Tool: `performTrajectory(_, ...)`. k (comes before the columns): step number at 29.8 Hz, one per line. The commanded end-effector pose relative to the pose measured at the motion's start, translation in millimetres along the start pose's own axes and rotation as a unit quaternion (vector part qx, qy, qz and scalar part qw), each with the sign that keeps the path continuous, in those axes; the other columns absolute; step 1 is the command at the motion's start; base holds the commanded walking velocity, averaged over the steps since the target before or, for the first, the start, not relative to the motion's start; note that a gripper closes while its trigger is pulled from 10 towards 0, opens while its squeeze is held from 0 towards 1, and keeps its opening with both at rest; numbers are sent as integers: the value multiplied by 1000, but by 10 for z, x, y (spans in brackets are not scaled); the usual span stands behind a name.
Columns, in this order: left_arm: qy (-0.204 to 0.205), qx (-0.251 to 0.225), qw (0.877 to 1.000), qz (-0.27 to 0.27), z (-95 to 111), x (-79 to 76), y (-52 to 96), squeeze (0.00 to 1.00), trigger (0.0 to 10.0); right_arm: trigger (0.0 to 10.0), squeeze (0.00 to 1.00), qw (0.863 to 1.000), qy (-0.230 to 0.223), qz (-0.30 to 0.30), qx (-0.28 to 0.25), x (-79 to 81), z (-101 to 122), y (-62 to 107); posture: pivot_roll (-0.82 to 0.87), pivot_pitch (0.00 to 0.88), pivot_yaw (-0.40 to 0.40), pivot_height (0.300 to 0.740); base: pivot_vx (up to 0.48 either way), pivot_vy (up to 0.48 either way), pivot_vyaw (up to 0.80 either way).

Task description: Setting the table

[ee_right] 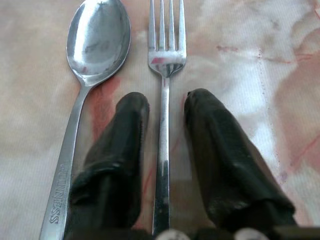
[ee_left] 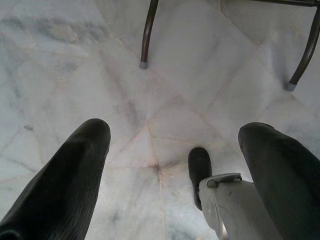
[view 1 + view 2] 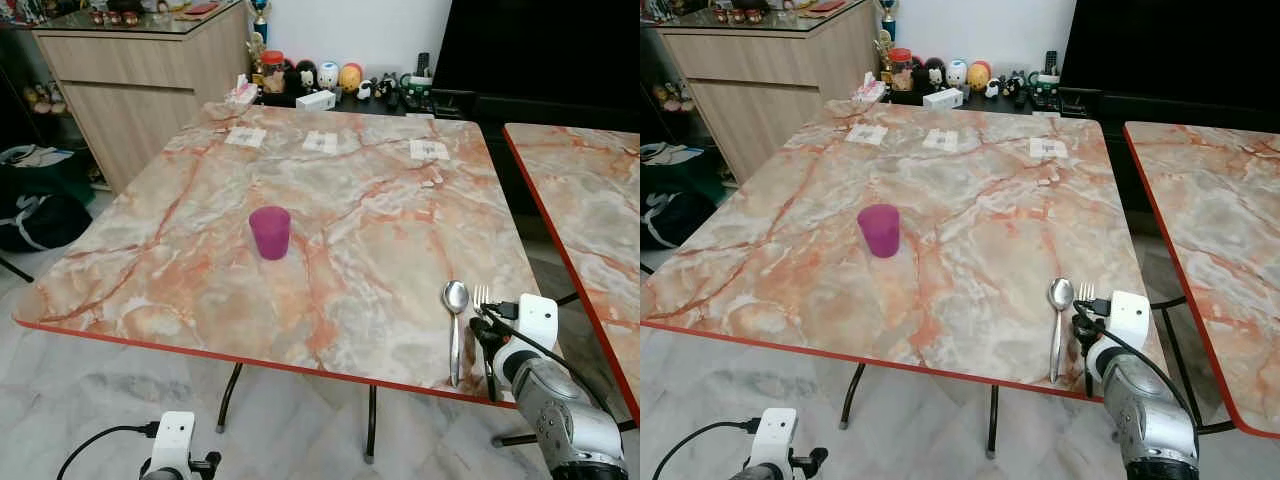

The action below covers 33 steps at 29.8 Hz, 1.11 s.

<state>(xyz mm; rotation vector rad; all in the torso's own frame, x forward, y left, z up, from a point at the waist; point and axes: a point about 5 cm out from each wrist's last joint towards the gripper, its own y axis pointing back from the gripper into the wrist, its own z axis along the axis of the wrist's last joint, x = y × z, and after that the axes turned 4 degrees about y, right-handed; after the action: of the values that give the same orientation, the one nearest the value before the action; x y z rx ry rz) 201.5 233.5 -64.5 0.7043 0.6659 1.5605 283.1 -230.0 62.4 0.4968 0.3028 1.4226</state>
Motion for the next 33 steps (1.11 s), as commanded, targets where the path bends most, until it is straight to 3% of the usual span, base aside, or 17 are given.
performTrajectory(1,-2,8,1000,2,-25,16,5,0,10000,0,0,1000,2,1,7,-6,-9,-14,39,0,-27,740,0,0,0)
performTrajectory(24,-4,8,1000,2,-23,16,4,0,10000,0,0,1000,22,0,2,23,-4,-21,38,0,-27,740,0,0,0)
performTrajectory(26,-4,8,1000,2,-25,15,4,0,10000,0,0,1000,19,-15,-10,1,13,-13,39,0,-29,740,0,0,0)
performTrajectory(28,-3,8,1000,3,-29,15,5,0,10000,0,0,996,7,-69,-64,-96,114,32,42,0,-31,740,0,0,0)
performTrajectory(30,-4,9,1000,3,-29,16,5,0,10000,0,0,994,10,-78,-78,-115,142,48,42,0,-31,740,0,0,0)
performTrajectory(33,-8,11,1000,2,-31,18,5,0,10000,0,0,988,-3,-67,-140,-75,277,134,34,0,-27,740,0,0,0)
